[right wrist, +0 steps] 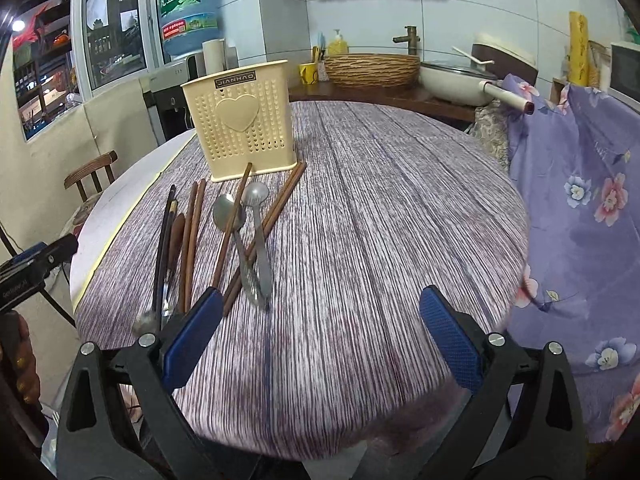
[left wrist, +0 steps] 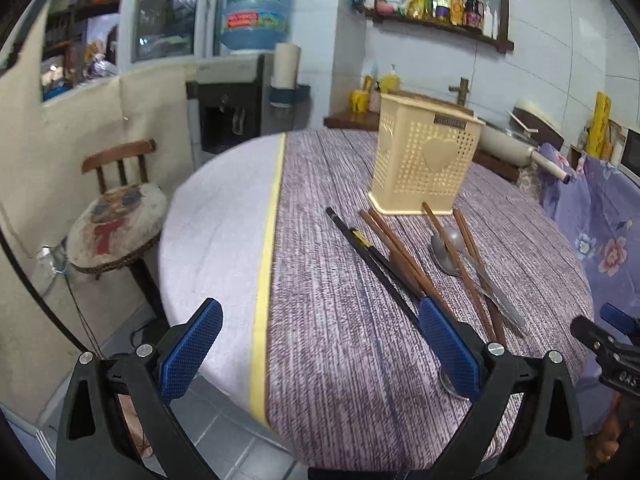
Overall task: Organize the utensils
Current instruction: 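Move both tools forward toward the utensils lying before the holder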
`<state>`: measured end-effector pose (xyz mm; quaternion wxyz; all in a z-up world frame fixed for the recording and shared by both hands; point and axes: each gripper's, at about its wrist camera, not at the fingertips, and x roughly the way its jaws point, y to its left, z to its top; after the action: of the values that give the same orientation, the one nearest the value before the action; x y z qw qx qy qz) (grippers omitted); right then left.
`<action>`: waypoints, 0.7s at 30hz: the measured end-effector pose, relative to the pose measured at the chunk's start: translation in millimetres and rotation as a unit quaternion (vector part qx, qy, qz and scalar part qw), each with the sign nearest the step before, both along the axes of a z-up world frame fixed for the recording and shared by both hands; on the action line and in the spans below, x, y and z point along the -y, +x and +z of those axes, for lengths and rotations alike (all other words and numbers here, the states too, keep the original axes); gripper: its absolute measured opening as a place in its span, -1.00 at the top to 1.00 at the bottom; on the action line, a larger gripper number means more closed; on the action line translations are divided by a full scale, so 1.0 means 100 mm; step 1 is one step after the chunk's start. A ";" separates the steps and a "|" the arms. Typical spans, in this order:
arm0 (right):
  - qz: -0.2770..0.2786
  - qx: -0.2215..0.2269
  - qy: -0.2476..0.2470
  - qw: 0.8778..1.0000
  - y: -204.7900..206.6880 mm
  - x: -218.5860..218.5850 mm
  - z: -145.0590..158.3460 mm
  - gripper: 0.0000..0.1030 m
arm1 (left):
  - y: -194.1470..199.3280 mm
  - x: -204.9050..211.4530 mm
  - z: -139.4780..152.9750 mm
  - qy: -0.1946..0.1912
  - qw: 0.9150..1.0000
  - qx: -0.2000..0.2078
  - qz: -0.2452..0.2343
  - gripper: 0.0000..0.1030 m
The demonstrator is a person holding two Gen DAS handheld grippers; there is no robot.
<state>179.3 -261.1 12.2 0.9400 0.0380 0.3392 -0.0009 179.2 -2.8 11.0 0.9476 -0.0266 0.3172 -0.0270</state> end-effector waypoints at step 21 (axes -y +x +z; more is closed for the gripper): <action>0.080 -0.066 0.026 0.994 1.54 -0.55 0.07 -0.05 | 1.42 -0.04 -0.16 -0.044 0.987 -0.157 0.015 0.33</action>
<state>333.3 -205.7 18.8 0.9111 0.0346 0.4027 0.0806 321.2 1.3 -5.3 0.8843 -0.0767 0.4600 -0.0217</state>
